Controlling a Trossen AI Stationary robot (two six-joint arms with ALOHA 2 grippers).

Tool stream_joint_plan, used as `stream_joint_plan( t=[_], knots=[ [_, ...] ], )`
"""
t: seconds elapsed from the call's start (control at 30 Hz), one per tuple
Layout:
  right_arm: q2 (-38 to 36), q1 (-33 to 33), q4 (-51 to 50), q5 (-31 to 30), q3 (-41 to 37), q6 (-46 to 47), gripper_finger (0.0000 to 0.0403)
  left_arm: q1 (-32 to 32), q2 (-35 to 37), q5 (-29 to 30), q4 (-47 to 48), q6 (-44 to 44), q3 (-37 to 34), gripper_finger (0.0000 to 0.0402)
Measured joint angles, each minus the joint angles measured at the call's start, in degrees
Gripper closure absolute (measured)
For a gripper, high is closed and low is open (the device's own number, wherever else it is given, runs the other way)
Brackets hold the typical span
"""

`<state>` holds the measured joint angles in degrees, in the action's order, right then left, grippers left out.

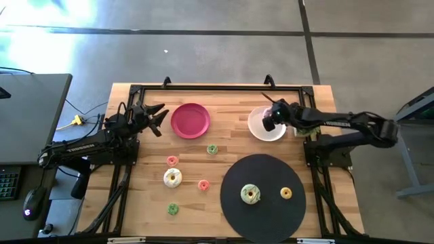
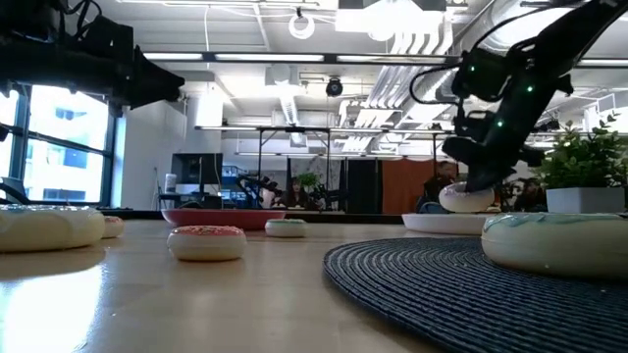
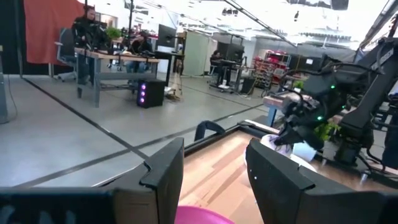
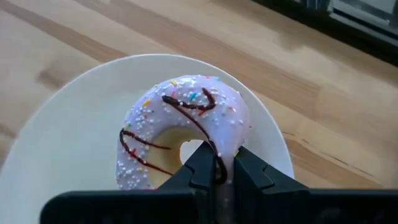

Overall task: Pick & Place donuts
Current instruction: Put the large purple donut on the white plate, then put the large light blue donut on the white plate

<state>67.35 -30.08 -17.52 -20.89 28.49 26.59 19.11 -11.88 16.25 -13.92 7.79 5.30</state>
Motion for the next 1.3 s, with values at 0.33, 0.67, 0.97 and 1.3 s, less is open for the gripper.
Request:
stream_joint_plan(
  t=[0.33, 0.67, 0.97, 1.3],
  knots=[
    [5.79, -2.99, 4.82, 2.37, -0.07, -6.06, 0.0338, 0.0, 0.0, -0.01, 0.0, 0.2, 0.0, 0.0234],
    [6.89, -3.37, 4.87, 4.88, 2.64, -11.43, 0.0258, 0.0, 0.0, -0.03, 0.01, 0.2, 0.0, 0.0234],
    [6.84, -3.37, -6.32, 5.02, 11.43, -14.16, 0.0227, 0.0, 0.0, -0.74, 0.15, 0.24, 0.0, 0.0234],
    [7.12, -3.41, -6.42, 6.05, 7.84, -13.78, 0.0224, -0.01, 0.0, -0.76, 0.6, 0.25, 0.0, 0.0234]
  ],
)
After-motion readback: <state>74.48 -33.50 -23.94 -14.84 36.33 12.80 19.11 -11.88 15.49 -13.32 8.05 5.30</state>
